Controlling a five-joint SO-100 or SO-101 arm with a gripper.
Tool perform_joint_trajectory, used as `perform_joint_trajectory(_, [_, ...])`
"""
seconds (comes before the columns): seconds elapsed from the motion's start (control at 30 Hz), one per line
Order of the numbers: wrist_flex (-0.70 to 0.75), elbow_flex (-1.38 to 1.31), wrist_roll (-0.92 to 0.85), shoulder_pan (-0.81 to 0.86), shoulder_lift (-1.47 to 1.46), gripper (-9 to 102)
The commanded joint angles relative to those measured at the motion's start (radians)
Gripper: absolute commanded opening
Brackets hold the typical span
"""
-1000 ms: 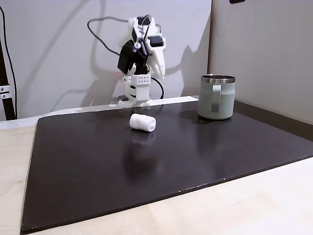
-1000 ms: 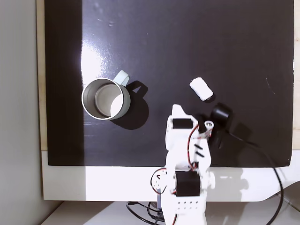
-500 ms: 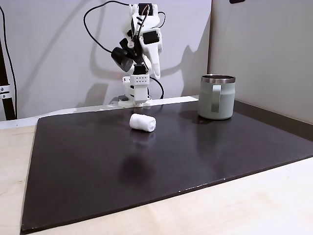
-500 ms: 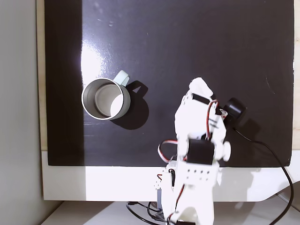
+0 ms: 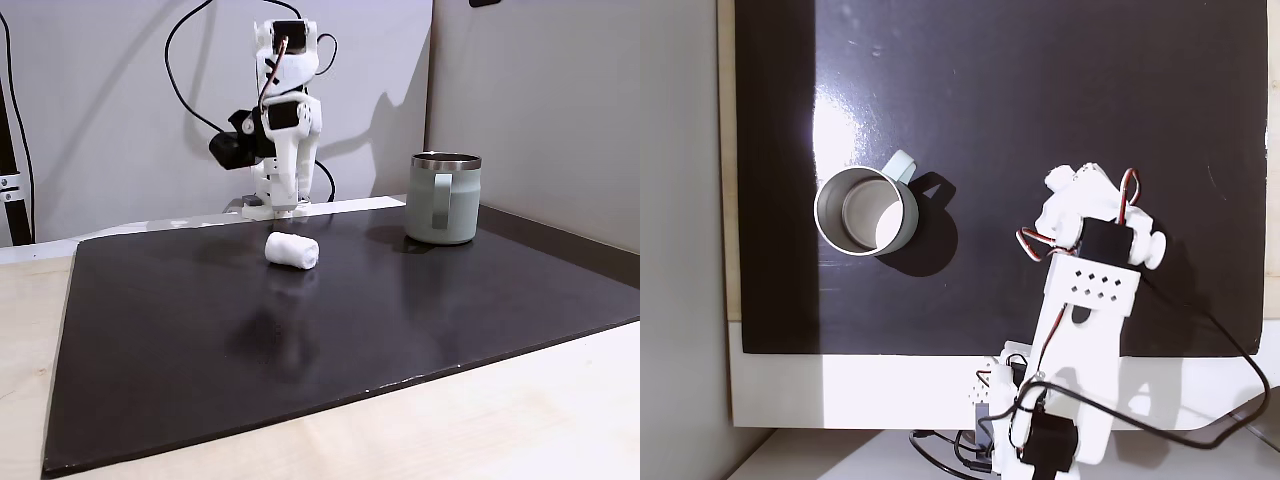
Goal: Grasp a gauze and put it in the cup.
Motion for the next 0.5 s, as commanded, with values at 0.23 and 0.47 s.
perform_joint_trajectory(0.23, [-0.072,-0.026,0.002,0.017,-0.12,26])
perform_joint_trajectory(0.47, [-0.123,-0.026,-0.005,0.048,-0.247,27])
